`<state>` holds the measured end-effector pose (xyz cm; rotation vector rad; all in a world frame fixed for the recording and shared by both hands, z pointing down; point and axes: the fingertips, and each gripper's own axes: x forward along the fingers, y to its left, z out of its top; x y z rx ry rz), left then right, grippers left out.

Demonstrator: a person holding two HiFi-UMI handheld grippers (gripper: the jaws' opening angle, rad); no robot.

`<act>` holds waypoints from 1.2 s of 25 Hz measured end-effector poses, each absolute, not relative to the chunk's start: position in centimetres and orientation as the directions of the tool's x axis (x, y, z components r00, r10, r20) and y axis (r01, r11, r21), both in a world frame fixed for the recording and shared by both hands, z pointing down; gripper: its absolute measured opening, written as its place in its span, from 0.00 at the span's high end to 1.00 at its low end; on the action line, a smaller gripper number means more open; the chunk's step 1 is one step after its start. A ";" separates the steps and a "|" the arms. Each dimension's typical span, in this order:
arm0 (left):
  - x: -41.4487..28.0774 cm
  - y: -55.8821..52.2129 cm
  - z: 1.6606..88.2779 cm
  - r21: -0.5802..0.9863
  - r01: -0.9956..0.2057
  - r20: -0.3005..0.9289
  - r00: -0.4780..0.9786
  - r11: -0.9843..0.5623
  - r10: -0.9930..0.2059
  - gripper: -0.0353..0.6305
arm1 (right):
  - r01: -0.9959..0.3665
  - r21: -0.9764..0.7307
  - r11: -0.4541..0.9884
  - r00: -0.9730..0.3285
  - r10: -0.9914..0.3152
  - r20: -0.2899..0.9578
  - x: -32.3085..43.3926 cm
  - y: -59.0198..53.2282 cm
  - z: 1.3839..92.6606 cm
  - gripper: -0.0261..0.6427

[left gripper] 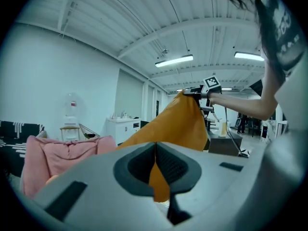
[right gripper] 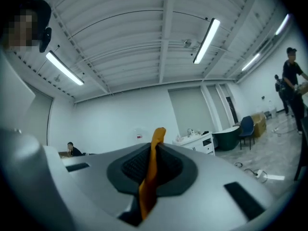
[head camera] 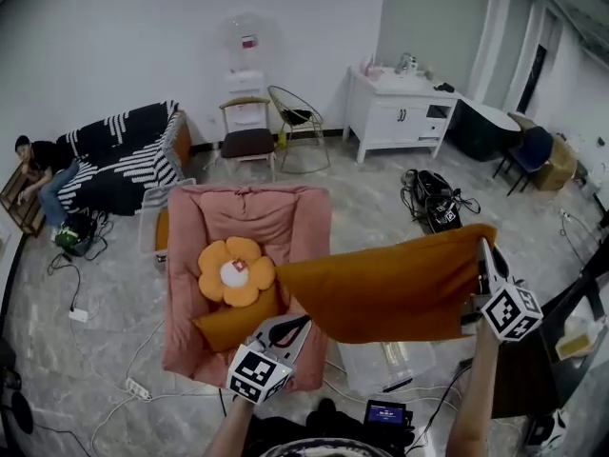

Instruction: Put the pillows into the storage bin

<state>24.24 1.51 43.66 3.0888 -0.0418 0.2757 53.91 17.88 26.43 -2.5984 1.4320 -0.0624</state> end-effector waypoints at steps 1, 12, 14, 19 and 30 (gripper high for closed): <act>25.5 2.2 43.8 0.039 -0.035 0.181 0.983 -0.999 -0.027 0.93 | -0.838 -0.160 -0.522 0.533 -0.845 -0.036 55.1 18.7 26.7 0.94; 31.5 5.1 45.2 0.039 -0.055 0.237 0.971 -0.998 -0.044 0.93 | -0.828 -0.094 -0.553 0.496 -0.799 0.340 64.1 17.8 43.1 0.94; 31.8 5.0 45.6 0.034 -0.070 0.247 0.967 -0.997 -0.060 0.93 | -0.802 -0.104 -0.589 0.517 -0.769 0.375 66.1 18.6 45.3 0.94; 30.6 3.1 45.8 0.038 -0.134 0.277 0.953 -0.990 -0.118 0.93 | -0.805 -0.135 -0.578 0.446 -0.739 0.506 69.1 15.7 52.6 0.92; 30.5 2.7 45.7 0.017 -0.171 0.258 0.953 -0.985 -0.161 0.93 | -0.913 -0.229 -0.339 0.206 -0.865 0.457 70.6 12.1 48.1 0.68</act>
